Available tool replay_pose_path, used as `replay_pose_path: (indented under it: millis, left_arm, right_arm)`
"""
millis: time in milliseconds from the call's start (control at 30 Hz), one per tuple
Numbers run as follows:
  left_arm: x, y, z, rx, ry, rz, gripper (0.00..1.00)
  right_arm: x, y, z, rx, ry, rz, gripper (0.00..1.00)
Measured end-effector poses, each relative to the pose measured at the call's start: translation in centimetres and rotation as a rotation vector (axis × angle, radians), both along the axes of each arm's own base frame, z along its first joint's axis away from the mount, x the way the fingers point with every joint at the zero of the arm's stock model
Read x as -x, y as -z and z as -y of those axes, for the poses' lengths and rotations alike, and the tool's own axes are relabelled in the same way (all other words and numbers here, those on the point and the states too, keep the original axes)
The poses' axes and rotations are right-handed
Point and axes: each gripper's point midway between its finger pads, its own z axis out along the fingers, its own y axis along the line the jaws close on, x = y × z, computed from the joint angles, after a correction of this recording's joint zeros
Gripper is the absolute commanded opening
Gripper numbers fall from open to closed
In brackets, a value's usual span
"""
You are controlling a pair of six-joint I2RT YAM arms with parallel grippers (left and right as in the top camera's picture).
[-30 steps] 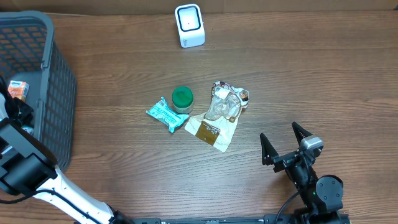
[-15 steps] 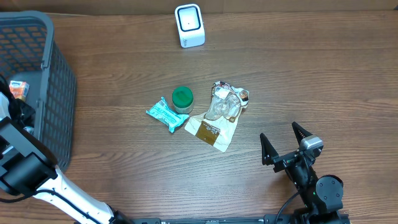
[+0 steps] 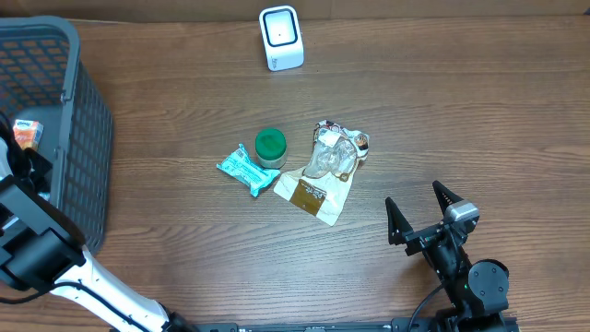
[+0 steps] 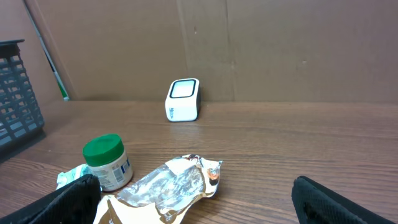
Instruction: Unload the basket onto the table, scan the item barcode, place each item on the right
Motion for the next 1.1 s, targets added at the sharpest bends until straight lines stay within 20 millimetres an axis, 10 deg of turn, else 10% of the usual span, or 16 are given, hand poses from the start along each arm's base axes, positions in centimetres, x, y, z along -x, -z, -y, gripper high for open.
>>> replay_pose_path:
  millis: [133, 400, 567, 867, 1100]
  left_arm:
    - [-2.0, -4.6, 0.1, -0.042, 0.020, 0.134, 0.04]
    - [-4.0, -20.5, 2.9, -0.200, 0.100, 0.537, 0.04]
    - [-3.9, -25.1, 5.7, -0.181, 0.162, 0.691, 0.04]
    - [-4.4, -34.6, 15.9, -0.188, 0.424, 0.971, 0.04]
    - [-0.6, -39.4, 16.9, -0.361, 0.402, 1.027, 0.53]
  right_arm:
    - [0.0, 0.0, 0.0, 0.000, 0.000, 0.000, 1.00]
    - [0.0, 0.0, 0.0, 0.000, 0.000, 0.001, 1.00]
    - [0.0, 0.0, 0.0, 0.000, 0.000, 0.000, 1.00]
    - [0.0, 0.0, 0.0, 0.000, 0.000, 0.001, 1.00]
    - [0.0, 0.0, 0.0, 0.000, 0.000, 0.000, 1.00]
